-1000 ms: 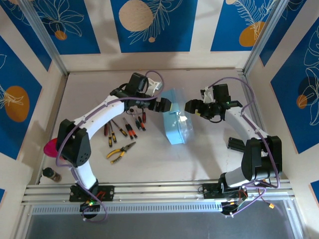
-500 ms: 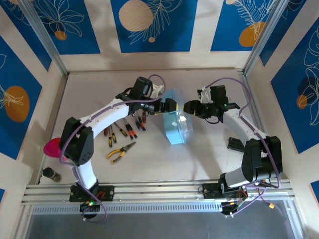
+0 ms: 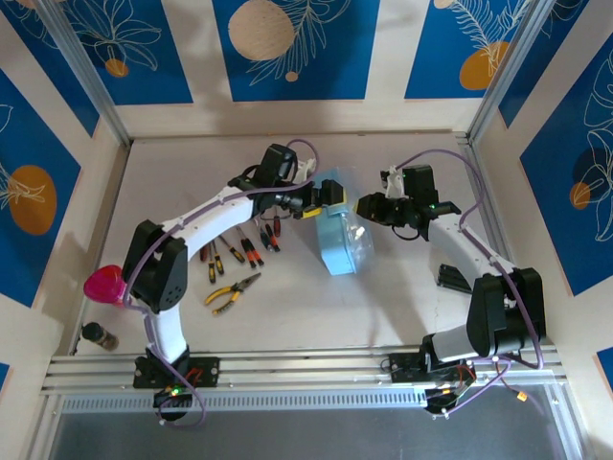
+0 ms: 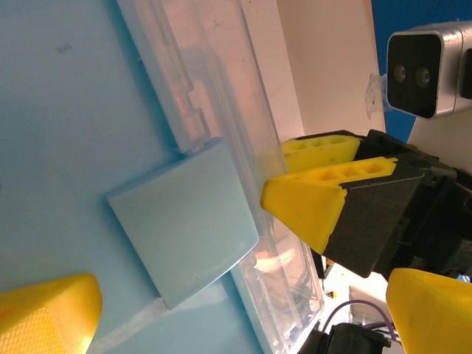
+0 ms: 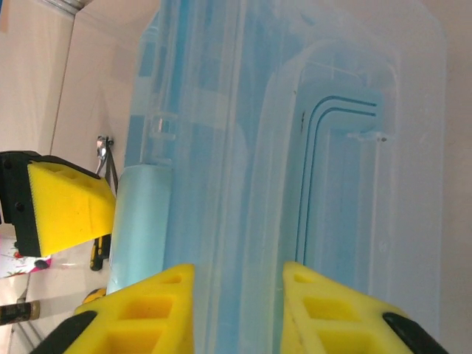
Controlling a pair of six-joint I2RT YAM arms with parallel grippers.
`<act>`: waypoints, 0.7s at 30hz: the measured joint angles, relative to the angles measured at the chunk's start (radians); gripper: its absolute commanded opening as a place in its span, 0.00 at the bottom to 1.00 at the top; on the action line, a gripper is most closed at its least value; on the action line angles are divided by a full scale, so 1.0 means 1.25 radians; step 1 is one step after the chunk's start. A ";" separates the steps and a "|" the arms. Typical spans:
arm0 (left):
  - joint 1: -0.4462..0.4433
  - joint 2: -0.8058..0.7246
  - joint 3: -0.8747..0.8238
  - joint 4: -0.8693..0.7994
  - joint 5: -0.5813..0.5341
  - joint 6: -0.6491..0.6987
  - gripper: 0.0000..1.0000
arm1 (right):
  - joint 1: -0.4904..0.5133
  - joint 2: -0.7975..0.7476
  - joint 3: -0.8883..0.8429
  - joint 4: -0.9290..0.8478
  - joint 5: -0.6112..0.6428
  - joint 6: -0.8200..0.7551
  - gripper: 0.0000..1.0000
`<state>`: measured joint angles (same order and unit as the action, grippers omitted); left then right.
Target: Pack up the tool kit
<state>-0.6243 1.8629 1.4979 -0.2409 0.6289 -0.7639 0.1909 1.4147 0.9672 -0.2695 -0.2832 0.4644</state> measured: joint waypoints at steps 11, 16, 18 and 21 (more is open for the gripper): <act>-0.008 0.063 0.085 0.011 0.020 -0.046 1.00 | 0.005 0.006 0.000 0.037 0.040 0.001 0.18; -0.008 0.079 0.106 0.009 0.013 -0.055 1.00 | 0.005 0.013 0.000 0.058 0.053 0.001 0.18; -0.008 0.080 0.106 0.014 0.014 -0.059 1.00 | 0.005 0.014 0.000 0.060 0.055 0.001 0.18; -0.008 0.079 0.088 0.058 0.020 -0.071 1.00 | 0.005 0.018 0.001 0.068 0.063 0.001 0.17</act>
<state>-0.6342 1.9617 1.6077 -0.1680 0.6533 -0.8524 0.1970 1.4376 0.9688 -0.1844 -0.2050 0.4656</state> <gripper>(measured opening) 0.997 0.218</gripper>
